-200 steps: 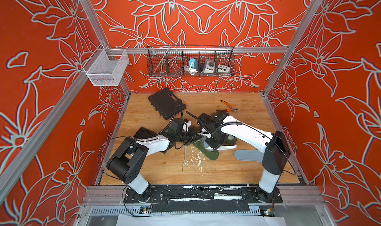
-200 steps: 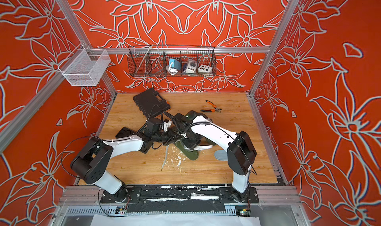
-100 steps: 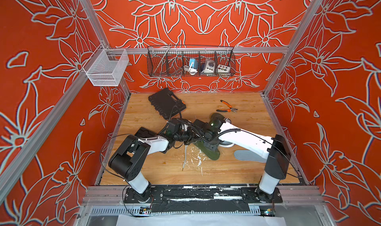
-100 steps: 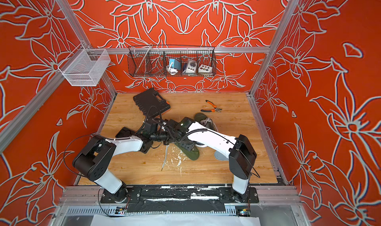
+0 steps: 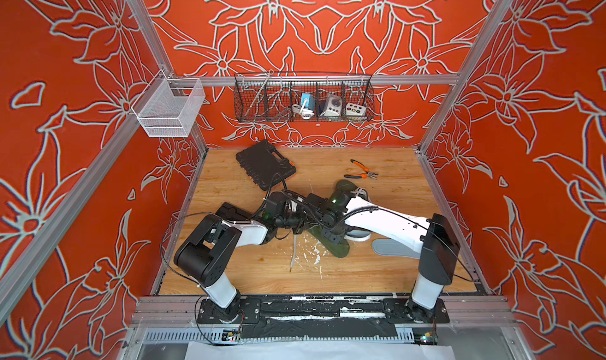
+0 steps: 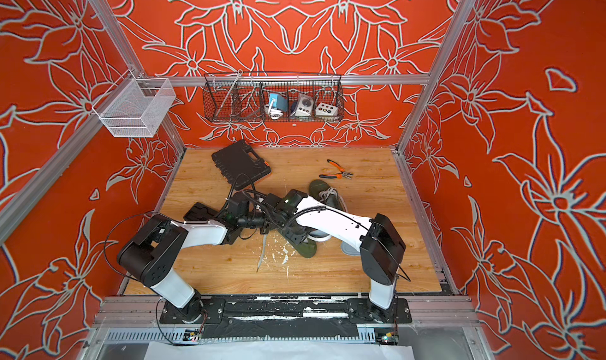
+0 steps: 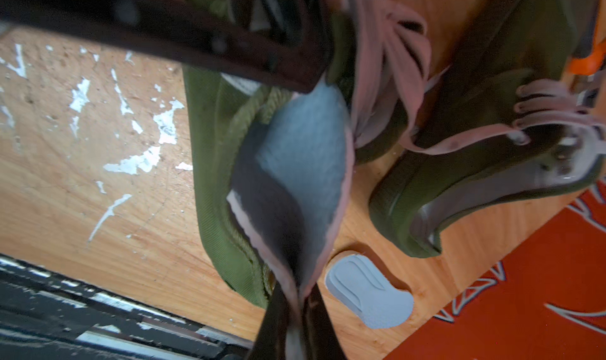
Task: Insert the insole into the shoe
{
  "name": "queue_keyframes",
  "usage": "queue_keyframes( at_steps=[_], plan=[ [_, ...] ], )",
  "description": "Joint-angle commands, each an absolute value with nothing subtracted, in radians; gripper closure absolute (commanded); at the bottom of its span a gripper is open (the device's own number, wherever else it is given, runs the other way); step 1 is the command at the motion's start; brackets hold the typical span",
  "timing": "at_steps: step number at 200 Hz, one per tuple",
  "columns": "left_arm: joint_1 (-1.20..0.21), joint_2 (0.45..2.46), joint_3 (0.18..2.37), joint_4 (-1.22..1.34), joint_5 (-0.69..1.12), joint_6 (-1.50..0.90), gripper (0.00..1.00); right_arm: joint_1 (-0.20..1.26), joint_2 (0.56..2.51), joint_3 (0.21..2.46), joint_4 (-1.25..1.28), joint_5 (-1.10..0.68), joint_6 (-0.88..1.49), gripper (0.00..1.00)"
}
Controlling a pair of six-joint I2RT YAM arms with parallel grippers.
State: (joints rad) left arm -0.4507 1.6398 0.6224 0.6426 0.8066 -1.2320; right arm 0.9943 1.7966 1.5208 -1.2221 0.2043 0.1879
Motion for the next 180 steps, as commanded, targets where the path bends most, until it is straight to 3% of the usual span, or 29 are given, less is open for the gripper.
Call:
queue_keyframes(
  at_steps=[1, 108, 180],
  plan=[
    [-0.451, 1.599, 0.616, 0.732, 0.823, -1.251, 1.0, 0.953, 1.808, 1.491, -1.226, 0.107, 0.258, 1.0],
    [-0.453, 1.569, 0.583, 0.7, 0.796, -1.222, 1.0, 0.873, 1.818, 1.46, -1.144, -0.114, 0.343, 1.0],
    [-0.454, 1.584, 0.624, 0.57, 0.805, -1.109, 1.0, 0.806, 1.695, 1.257, -0.861, -0.181, 0.36, 1.0]
  ],
)
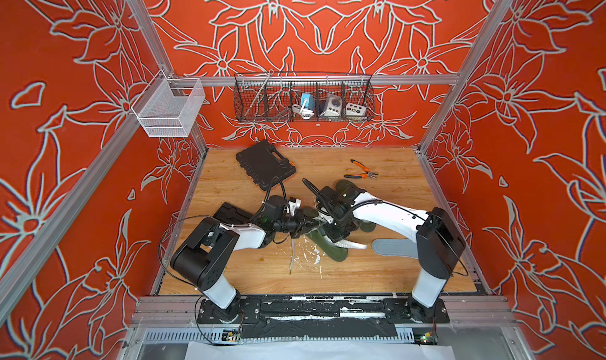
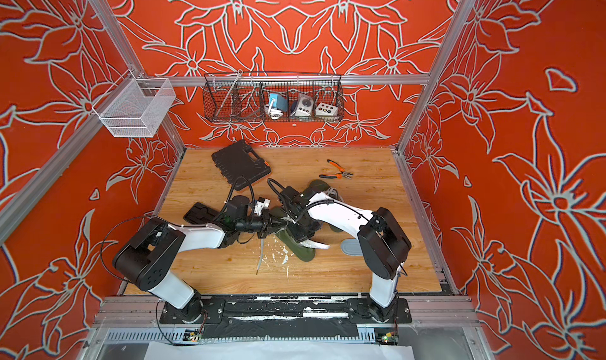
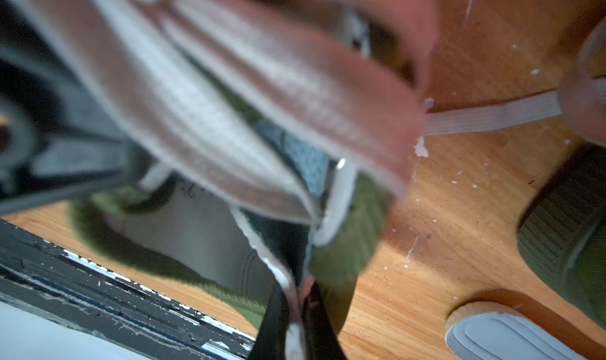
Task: Insert the insole into the shoe
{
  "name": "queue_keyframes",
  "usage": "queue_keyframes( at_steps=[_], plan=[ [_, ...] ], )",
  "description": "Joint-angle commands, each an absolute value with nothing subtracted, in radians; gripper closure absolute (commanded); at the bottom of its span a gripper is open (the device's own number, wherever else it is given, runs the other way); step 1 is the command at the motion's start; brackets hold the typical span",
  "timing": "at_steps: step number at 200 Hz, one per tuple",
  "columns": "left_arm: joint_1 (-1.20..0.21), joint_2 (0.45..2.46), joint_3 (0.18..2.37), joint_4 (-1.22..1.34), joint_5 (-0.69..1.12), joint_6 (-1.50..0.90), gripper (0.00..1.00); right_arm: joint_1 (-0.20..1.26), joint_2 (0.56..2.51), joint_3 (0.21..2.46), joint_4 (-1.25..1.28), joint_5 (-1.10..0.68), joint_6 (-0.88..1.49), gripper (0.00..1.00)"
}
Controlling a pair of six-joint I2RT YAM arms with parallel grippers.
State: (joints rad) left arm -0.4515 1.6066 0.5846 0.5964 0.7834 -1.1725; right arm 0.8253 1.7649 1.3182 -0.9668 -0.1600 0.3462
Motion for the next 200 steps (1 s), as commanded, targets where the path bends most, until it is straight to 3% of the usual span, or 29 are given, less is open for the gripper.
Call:
queue_keyframes(
  at_steps=[1, 67, 161, 200],
  plan=[
    [-0.454, 1.585, 0.624, 0.569, 0.805, -1.107, 1.0, 0.805, 1.692, 1.254, -0.857, -0.182, 0.359, 1.0],
    [-0.459, 1.586, 0.641, 0.511, 0.801, -1.062, 1.0, 0.795, 1.615, 1.123, -0.636, -0.247, 0.36, 1.0],
    [-0.468, 1.594, 0.665, 0.481, 0.799, -1.042, 1.0, 0.816, 1.697, 1.171, -0.614, -0.226, 0.227, 1.0],
    [-0.468, 1.593, 0.68, 0.464, 0.79, -1.031, 1.0, 0.844, 1.632, 1.091, -0.593, -0.231, 0.176, 1.0]
  ],
)
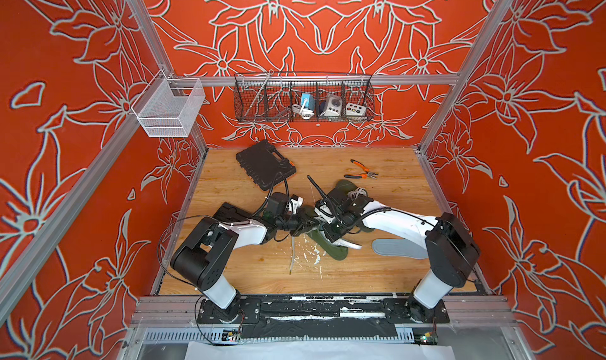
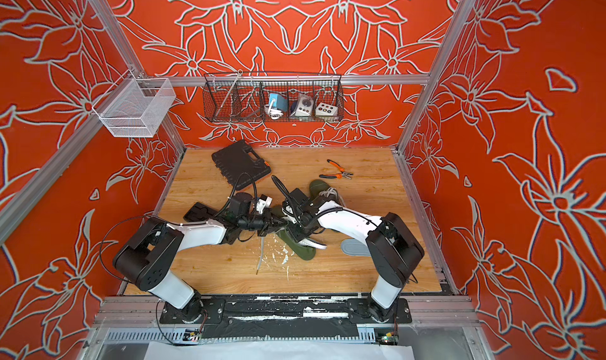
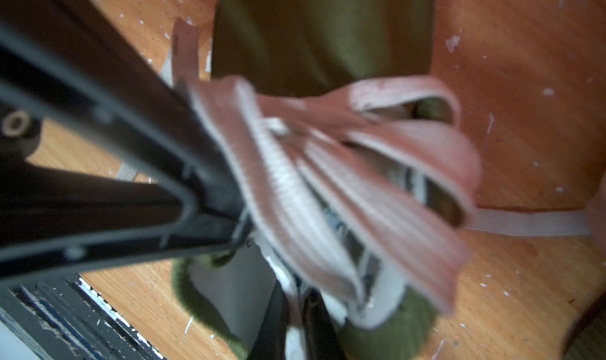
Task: Insert the insole into the shoe
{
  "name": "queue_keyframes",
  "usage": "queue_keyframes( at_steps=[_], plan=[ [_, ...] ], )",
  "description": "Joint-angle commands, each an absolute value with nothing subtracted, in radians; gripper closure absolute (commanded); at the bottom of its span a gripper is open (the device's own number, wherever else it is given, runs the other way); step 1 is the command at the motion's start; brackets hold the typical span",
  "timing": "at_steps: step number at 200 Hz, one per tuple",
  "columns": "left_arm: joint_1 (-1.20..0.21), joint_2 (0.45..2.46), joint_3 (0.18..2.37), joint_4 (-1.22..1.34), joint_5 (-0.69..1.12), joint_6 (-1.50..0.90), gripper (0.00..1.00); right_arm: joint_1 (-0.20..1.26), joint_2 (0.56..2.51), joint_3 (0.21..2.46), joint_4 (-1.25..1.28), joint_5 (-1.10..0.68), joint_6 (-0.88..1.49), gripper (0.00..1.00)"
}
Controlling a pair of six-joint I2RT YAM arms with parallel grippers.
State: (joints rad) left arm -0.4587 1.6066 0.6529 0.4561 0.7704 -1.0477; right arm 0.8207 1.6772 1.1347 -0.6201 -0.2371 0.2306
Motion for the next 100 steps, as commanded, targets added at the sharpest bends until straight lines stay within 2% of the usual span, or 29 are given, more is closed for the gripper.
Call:
queue_keyframes(
  at_steps=[1, 43, 71, 83, 100],
  plan=[
    [-0.468, 1.594, 0.68, 0.465, 0.79, -1.031, 1.0, 0.844, 1.631, 1.089, -0.592, -0.23, 0.175, 1.0],
    [-0.468, 1.594, 0.669, 0.47, 0.791, -1.033, 1.0, 0.844, 1.667, 1.132, -0.534, -0.15, 0.196, 1.0],
    [-0.468, 1.585, 0.67, 0.458, 0.782, -1.026, 1.0, 0.844, 1.689, 1.182, -0.561, -0.141, 0.202, 0.92],
    [-0.469, 1.581, 0.675, 0.444, 0.774, -1.018, 1.0, 0.846, 1.671, 1.167, -0.581, -0.14, 0.209, 0.86],
    [-0.468, 1.576, 0.681, 0.421, 0.761, -1.003, 1.0, 0.849, 1.633, 1.129, -0.611, -0.143, 0.216, 0.62]
  ],
)
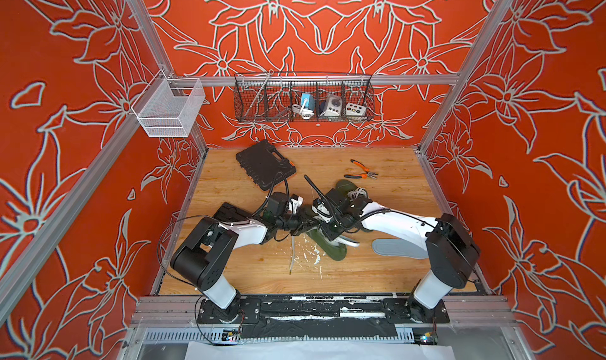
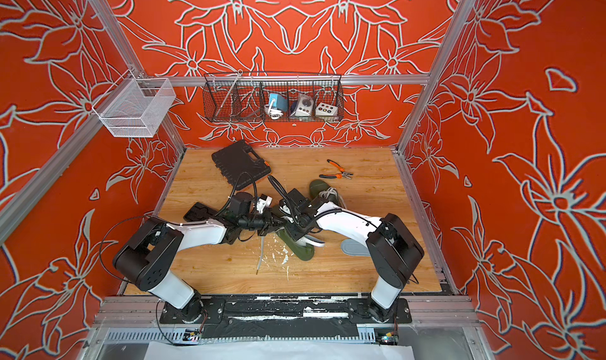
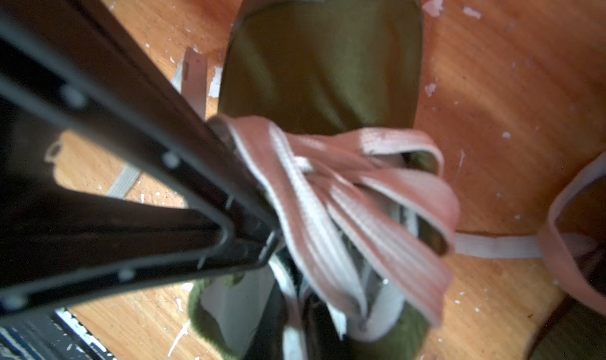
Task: Insert the insole into the shoe
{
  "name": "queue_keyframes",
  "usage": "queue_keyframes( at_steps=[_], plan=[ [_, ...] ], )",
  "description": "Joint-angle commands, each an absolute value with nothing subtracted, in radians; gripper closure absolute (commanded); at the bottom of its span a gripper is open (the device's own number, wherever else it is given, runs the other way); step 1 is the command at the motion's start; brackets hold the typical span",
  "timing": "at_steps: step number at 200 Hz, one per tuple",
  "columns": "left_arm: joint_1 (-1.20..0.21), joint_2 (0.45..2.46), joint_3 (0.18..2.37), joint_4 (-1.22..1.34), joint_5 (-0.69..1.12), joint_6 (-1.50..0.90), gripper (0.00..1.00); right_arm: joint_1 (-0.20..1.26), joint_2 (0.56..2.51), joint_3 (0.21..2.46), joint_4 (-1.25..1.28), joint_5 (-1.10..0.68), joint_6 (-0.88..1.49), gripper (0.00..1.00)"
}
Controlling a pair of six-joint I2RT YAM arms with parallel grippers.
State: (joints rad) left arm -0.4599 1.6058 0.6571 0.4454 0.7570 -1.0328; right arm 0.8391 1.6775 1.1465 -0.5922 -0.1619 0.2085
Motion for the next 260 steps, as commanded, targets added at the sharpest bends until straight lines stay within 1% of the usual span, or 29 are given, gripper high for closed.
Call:
queue_keyframes(
  at_steps=[1, 20, 45, 74, 111, 115, 122, 134, 167, 198, 233, 260],
  plan=[
    [-0.468, 1.576, 0.682, 0.421, 0.761, -1.003, 1.0, 0.848, 1.63, 1.127, -0.612, -0.143, 0.218, 0.61],
    [-0.468, 1.573, 0.688, 0.401, 0.749, -0.989, 1.0, 0.85, 1.585, 1.084, -0.628, -0.157, 0.231, 0.47],
    [-0.468, 1.569, 0.696, 0.377, 0.735, -0.974, 1.0, 0.851, 1.554, 1.07, -0.658, -0.185, 0.261, 0.36],
    [-0.468, 1.568, 0.698, 0.367, 0.729, -0.969, 1.0, 0.852, 1.545, 1.088, -0.727, -0.199, 0.293, 0.28],
    [-0.468, 1.569, 0.705, 0.357, 0.726, -0.964, 1.0, 0.852, 1.545, 1.064, -0.751, -0.207, 0.299, 0.23],
    [-0.468, 1.569, 0.707, 0.355, 0.725, -0.961, 1.0, 0.851, 1.545, 1.069, -0.759, -0.201, 0.298, 0.22],
    [-0.469, 1.568, 0.708, 0.349, 0.721, -0.958, 1.0, 0.852, 1.541, 1.076, -0.777, -0.19, 0.296, 0.16],
    [-0.469, 1.565, 0.709, 0.343, 0.719, -0.956, 1.0, 0.853, 1.531, 1.088, -0.806, -0.17, 0.298, 0.13],
    [-0.472, 1.565, 0.718, 0.328, 0.71, -0.946, 1.0, 0.853, 1.52, 1.101, -0.883, -0.155, 0.313, 0.13],
    [-0.474, 1.566, 0.721, 0.324, 0.708, -0.945, 1.0, 0.859, 1.487, 1.073, -0.904, -0.161, 0.334, 0.16],
    [-0.481, 1.568, 0.73, 0.313, 0.7, -0.937, 1.0, 0.859, 1.469, 1.051, -0.892, -0.164, 0.339, 0.23],
    [-0.485, 1.568, 0.734, 0.3, 0.695, -0.931, 1.0, 0.859, 1.479, 1.06, -0.877, -0.183, 0.342, 0.31]
  ],
)
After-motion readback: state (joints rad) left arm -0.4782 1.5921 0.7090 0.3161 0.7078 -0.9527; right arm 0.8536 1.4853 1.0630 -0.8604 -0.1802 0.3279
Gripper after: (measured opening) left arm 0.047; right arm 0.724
